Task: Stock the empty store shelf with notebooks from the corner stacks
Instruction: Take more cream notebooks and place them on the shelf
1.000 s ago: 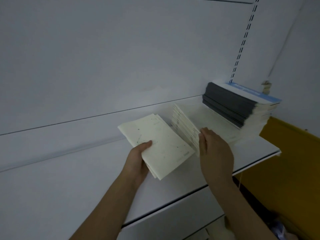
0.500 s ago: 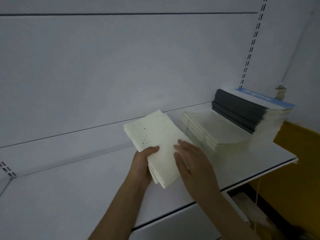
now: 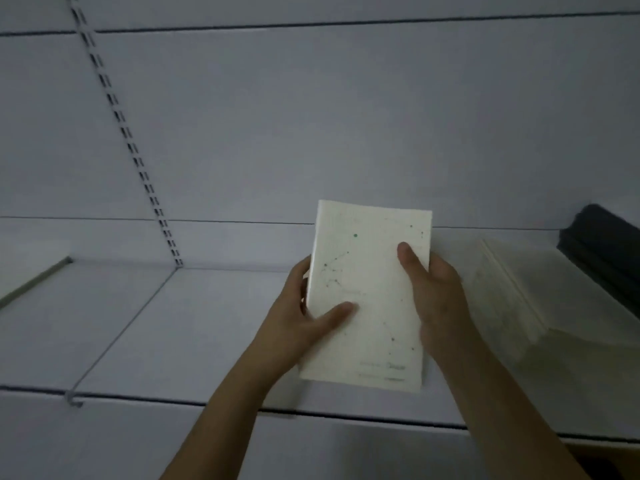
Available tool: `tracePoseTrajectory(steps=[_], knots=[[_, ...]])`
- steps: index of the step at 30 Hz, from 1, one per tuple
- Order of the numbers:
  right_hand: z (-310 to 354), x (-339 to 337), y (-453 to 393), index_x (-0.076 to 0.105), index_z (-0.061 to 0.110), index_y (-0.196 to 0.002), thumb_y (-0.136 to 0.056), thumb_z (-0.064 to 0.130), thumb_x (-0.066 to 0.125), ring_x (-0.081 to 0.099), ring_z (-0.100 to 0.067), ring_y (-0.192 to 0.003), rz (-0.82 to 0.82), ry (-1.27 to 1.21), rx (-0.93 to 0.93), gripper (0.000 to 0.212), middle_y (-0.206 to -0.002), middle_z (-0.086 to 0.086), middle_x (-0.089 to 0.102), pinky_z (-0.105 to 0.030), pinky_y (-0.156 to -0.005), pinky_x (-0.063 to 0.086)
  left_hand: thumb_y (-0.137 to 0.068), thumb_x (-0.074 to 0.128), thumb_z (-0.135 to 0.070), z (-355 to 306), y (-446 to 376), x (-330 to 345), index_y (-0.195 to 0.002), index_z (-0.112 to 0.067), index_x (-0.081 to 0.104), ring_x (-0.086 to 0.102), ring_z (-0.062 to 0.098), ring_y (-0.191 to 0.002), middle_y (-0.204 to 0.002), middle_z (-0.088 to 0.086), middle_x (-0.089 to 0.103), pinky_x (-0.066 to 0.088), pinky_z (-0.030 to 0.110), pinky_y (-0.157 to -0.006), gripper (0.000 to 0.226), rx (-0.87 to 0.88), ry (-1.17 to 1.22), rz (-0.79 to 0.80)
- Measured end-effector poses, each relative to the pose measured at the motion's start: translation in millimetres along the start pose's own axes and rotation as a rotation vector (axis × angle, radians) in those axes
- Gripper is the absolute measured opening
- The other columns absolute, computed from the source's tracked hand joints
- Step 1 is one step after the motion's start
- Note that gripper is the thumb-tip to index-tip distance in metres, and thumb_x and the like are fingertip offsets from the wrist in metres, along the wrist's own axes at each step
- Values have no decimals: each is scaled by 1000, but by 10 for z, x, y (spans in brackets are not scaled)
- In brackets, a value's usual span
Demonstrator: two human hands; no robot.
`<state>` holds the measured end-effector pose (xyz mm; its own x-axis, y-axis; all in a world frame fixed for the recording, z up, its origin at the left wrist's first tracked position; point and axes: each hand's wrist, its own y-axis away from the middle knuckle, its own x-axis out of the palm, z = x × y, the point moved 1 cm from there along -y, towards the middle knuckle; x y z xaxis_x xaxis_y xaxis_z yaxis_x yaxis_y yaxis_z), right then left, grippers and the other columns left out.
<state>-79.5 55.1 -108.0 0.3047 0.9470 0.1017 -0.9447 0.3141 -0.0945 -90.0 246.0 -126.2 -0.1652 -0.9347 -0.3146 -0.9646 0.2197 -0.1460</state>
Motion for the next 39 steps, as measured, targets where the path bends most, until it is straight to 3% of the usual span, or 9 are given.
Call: tracePoseTrajectory(steps=[4, 9, 13, 17, 21, 27, 30, 32, 39], knots=[[-15, 494, -6, 69, 17, -97, -93, 37, 60, 71, -17, -80, 30, -78, 95, 22, -90, 2, 74, -33, -69, 55, -66, 87, -43, 191, 403, -426, -145, -56, -15, 39, -2, -131, -147, -37, 23, 48, 26, -100, 129, 69, -318, 121], [-73, 1266, 280, 68, 20, -91, -92, 38, 61, 68, -18, -79, 128, -132, 248, 19, -88, 2, 73, -30, -65, 52, -68, 85, -43, 436, 795, -1146, -143, -53, -23, 36, -7, -120, -142, -34, 24, 37, 11, -92, 132, 51, -483, -4], [-116, 2062, 559, 67, 18, -88, -89, 40, 65, 66, -20, -81, 201, -101, 291, 21, -92, -2, 71, -29, -63, 49, -68, 83, -49, 677, 1178, -1864, -139, -48, -36, 33, -8, -121, -143, -36, 14, 35, 14, -98, 139, -36, -506, 3], [-225, 3033, 952, 67, 19, -101, -89, 41, 63, 66, -22, -89, 289, -106, 322, 26, -98, -3, 71, -31, -69, 52, -68, 85, -44, 891, 1575, -2776, -135, -67, -14, 41, -22, -115, -127, -54, 30, 41, 2, -80, 122, 25, -467, -100], [-409, 3941, 1297, 67, 14, -110, -93, 32, 61, 67, -26, -87, 395, -132, 414, 26, -98, -8, 72, -36, -68, 53, -66, 87, -43, 1146, 1897, -3686, -139, -63, 18, 54, -9, -107, -125, -38, 54, 49, 14, -75, 102, 4, -357, -237], [-593, 4987, 1622, 65, 14, -112, -95, 30, 59, 67, -28, -88, 421, -153, 463, 24, -101, -10, 71, -36, -63, 53, -69, 83, -46, 1592, 2102, -4588, -132, -73, 1, 37, -24, -117, -130, -52, 34, 40, 0, -82, 107, -39, -450, -238], [-633, 5474, 1674, 65, 14, -112, -95, 30, 58, 67, -27, -88, 419, -148, 427, 24, -102, -9, 71, -33, -59, 52, -73, 77, -54, 1821, 2130, -4946, -144, -54, -17, 25, -22, -126, -150, -42, 11, 26, 3, -99, 119, -119, -490, -265], [-684, 5813, 1676, 64, 14, -112, -96, 31, 58, 67, -26, -88, 410, -148, 410, 24, -102, -7, 71, -32, -59, 51, -75, 75, -54, 1929, 2112, -5210, -147, -41, -25, 26, -16, -119, -152, -30, 6, 30, 7, -98, 124, -182, -548, -280], [-958, 7076, 1398, 63, 13, -113, -98, 29, 54, 67, -23, -87, 416, -168, 414, 23, -98, -4, 70, -33, -68, 52, -76, 72, -57, 2298, 1821, -6315, -154, -32, -6, 38, -3, -109, -150, -19, 19, 44, 12, -90, 114, -229, -655, -324]])
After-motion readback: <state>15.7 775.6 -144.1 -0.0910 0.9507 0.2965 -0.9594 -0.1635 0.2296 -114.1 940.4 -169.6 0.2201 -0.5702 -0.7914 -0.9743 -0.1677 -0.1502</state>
